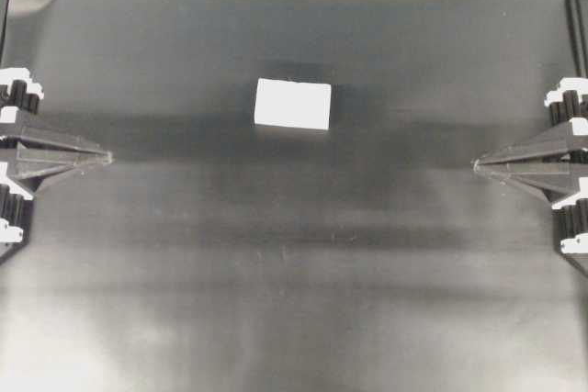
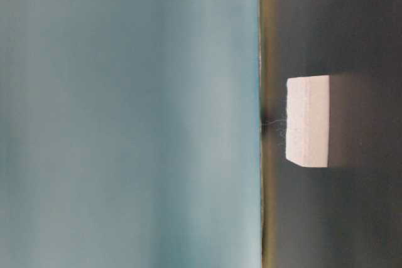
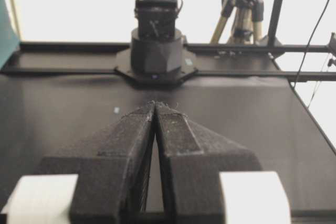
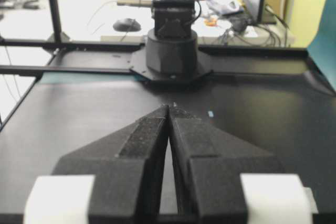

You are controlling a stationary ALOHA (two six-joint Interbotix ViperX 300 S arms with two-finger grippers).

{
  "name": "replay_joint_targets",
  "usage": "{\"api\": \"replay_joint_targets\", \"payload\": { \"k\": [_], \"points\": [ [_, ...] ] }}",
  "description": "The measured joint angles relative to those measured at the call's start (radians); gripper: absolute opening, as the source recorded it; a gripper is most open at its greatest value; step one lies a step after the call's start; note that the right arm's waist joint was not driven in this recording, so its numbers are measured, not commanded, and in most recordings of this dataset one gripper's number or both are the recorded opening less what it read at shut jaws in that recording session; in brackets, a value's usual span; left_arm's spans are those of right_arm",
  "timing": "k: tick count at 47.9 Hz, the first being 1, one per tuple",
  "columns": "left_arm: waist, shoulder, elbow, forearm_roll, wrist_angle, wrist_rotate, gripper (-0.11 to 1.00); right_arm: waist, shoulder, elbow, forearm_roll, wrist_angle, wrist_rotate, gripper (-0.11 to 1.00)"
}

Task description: Push the sponge with the left arm to wipe the table.

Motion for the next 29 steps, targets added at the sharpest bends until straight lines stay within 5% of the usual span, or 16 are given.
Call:
{"api": "replay_joint_targets", "payload": {
  "k": [16,29],
  "points": [
    [0.101,0.299,-0.101,0.037,0.008,-0.201,-0.01,0.0,0.005,0.015,0.002,0.0,-0.002,-0.01],
    [0.178,0.569,-0.256,0.037,0.023,-0.232,-0.01,0.0,0.0,0.029,0.002,0.011,-0.003,-0.01]
  ]
}}
